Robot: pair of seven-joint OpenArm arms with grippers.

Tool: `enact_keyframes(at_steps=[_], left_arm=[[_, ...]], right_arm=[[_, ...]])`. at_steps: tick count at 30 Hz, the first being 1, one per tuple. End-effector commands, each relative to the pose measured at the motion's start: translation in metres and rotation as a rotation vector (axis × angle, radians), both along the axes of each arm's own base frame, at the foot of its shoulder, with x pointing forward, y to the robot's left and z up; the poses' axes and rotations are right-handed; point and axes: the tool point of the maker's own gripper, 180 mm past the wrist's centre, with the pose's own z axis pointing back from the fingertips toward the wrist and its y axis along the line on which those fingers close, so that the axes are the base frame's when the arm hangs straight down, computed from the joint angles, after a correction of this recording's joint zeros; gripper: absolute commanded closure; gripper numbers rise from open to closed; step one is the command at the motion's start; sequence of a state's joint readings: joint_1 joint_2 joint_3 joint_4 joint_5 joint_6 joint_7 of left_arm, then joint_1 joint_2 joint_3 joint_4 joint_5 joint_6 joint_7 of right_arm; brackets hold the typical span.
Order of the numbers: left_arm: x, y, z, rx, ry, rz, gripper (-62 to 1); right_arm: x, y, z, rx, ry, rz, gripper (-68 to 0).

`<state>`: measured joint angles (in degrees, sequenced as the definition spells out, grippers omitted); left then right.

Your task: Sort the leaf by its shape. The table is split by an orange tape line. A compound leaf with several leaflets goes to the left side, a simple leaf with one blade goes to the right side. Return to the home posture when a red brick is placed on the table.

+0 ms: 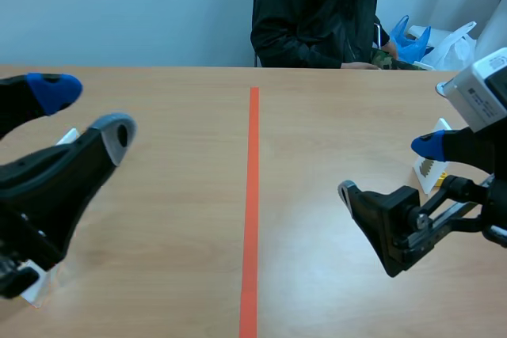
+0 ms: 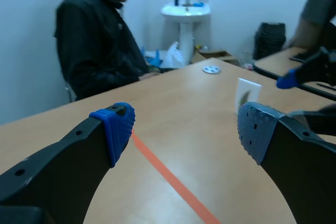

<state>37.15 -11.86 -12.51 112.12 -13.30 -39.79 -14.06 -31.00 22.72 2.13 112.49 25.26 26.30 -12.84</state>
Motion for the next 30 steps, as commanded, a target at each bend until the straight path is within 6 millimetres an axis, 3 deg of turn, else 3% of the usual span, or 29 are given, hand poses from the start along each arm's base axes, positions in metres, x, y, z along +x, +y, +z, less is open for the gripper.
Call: enact_keyframes(at_steps=[1,8,16,24,30], left_arm=[[-0.003,-0.007,-0.001,0.003,0.012,-0.035,-43.5],[-0.021,-0.041,-0.024,0.058,0.104,-0.191,-43.5],[-0.004,-0.034,-0.051,0.176,0.183,-0.062,-43.5],[0.014,-0.023,-0.063,0.202,0.236,0.087,-43.5],[0.02,-0.018,-0.059,0.136,0.257,0.14,-43.5]], right_arm=[[0.004,-0.003,0.005,-0.009,-0.018,0.001,-67.9],[0.003,-0.004,0.003,-0.015,-0.008,0.002,-67.9],[0.002,-0.003,0.004,0.003,-0.001,0.006,-67.9],[0.002,-0.003,0.005,0.013,-0.001,0.005,-67.9],[0.002,-0.003,0.005,0.014,-0.002,0.005,-67.9]])
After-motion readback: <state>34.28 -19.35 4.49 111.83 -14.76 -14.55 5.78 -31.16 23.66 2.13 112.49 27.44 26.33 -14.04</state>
